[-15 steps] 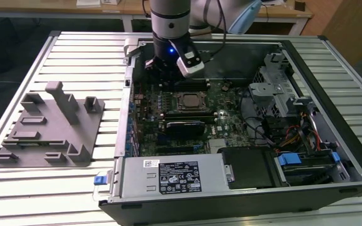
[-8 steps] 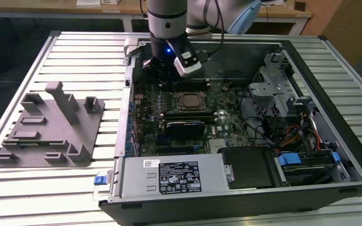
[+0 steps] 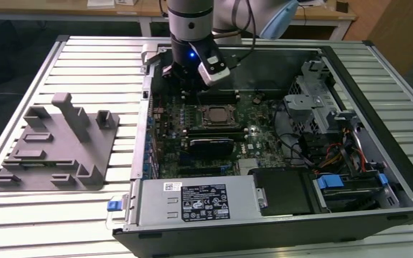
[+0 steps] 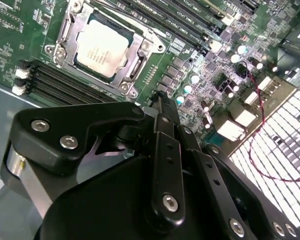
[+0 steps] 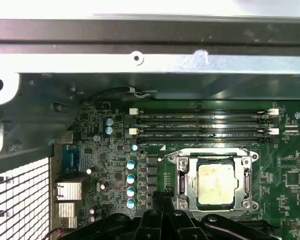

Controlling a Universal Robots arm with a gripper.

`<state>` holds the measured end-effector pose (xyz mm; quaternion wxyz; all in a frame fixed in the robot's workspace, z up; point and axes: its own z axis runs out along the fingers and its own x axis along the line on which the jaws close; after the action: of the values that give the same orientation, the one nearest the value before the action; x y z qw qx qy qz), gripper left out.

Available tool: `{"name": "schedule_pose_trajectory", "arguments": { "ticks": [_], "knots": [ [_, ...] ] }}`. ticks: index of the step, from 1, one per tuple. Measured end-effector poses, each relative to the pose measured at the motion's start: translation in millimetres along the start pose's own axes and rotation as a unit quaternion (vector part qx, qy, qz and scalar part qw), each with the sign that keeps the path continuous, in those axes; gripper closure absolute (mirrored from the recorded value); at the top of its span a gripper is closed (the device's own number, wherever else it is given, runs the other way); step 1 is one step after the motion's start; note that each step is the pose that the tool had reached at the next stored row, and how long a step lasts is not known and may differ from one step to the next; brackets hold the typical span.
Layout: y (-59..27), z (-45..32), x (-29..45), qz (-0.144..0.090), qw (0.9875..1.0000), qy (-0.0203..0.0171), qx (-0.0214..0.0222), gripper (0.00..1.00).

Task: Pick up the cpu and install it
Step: 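Install the first cpu locking lever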

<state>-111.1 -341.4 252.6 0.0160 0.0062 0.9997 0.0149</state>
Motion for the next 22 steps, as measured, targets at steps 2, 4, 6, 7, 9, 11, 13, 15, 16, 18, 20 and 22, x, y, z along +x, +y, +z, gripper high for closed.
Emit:
{"name": "schedule_pose_trajectory", "arguments": {
  "ticks": [2,4,6,7,9,11,13,15,16,18,20,22],
  "knots": [
    [0.1,-2.8,-0.1,0.000,1.0000,-0.0001,0.0000,0.89],
    [0.2,-5.2,-0.2,0.000,1.0000,-0.0001,0.0000,0.89],
    [0.2,-6.1,-0.2,0.000,1.0000,-0.0002,-0.0001,0.89],
    [0.2,-6.0,-0.2,0.000,1.0000,-0.0003,-0.0006,0.89],
    [0.2,-6.1,0.1,0.000,1.0000,-0.0001,-0.0055,0.89],
    [0.1,-6.0,0.7,0.000,1.0000,-0.0001,-0.0089,0.89],
    [0.1,-5.6,1.2,0.000,0.9999,-0.0001,-0.0105,0.89],
    [0.1,-5.4,2.3,0.000,0.9999,0.0000,-0.0125,0.89],
    [0.1,-5.3,3.2,0.000,0.9999,0.0000,-0.0140,0.89],
    [0.0,-5.0,5.0,0.001,0.9999,0.0000,-0.0170,0.89],
    [0.0,-4.7,6.4,0.001,0.9998,0.0001,-0.0223,0.89],
    [0.0,-4.5,7.6,0.001,0.9996,0.0002,-0.0298,0.89]
  ]
}}
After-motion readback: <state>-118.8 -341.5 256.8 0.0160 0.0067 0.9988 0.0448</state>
